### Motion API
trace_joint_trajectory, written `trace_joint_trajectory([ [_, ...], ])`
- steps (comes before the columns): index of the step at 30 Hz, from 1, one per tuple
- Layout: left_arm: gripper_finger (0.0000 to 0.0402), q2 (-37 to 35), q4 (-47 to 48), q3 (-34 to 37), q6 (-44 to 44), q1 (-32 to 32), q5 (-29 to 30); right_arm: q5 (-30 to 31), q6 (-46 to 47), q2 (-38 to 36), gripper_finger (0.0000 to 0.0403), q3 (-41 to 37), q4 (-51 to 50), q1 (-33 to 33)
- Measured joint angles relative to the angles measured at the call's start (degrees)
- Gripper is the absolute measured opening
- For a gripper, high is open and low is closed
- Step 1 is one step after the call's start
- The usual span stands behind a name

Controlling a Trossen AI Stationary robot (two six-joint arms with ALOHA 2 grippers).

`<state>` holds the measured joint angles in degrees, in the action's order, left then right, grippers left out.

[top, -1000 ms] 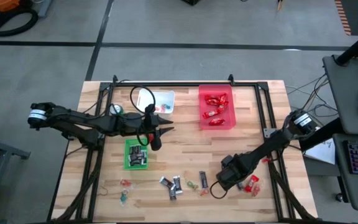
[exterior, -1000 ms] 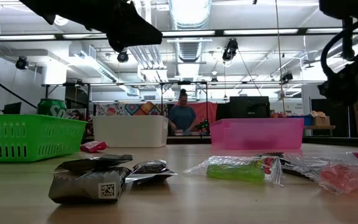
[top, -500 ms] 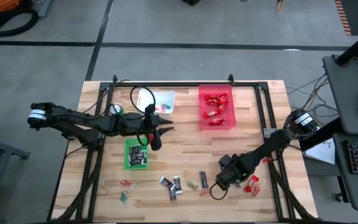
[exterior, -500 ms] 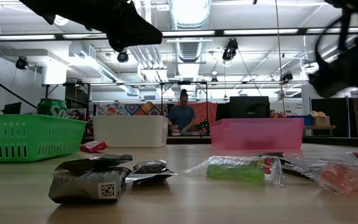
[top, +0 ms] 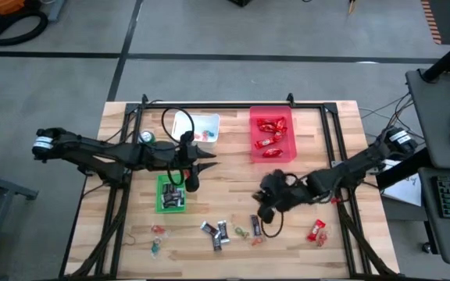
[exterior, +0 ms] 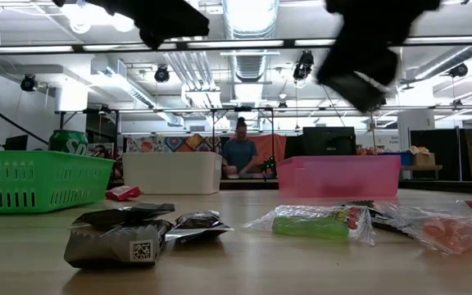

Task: Organize candy in baskets
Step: Put the brown chocolate into the green basket

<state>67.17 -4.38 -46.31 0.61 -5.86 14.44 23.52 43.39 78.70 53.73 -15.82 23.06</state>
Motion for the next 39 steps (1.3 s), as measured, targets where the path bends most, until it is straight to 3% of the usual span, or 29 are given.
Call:
trace_joint_trajectory([
  [4, 0.0093, -1.92, 9.08, -4.09, 0.84, -1.64, 0.03, -0.58, -17.31, 2.09, 0.0023, -0.34, 17.65, -4.61],
  [9, 0.0093, -4.28, 24.6, -11.54, 6.29, -2.61, 0.05, -9.89, -35.34, 9.37, 0.0023, -0.41, 40.97, -9.61],
  [14, 0.0093, -5.64, 38.26, -18.02, 8.63, -2.73, 1.74, -16.13, -44.92, 21.63, 0.0023, 2.16, 62.19, -13.07],
  [17, 0.0093, -6.12, 43.32, -19.6, 9.75, -2.85, 4.58, -17.96, -47.5, 28.31, 0.0023, 5.96, 69.05, -14.91],
  [26, 0.0093, -8.07, 43.98, -16.54, 14.23, -6.32, 7.69, -22.24, -51.02, 43.79, 0.0023, 22.37, 71.33, -18.95],
  [33, 0.0093, -10.26, 42.79, -13.39, 20.57, -14.19, 15.8, -25.47, -48.64, 51.49, 0.0023, 31.32, 71.37, -20.79],
  [39, 0.0093, -10.57, 40.01, -12.29, 23.74, -24.07, 27.82, -25.46, -47.82, 54.73, 0.0023, 34.8, 70.93, -21.48],
])
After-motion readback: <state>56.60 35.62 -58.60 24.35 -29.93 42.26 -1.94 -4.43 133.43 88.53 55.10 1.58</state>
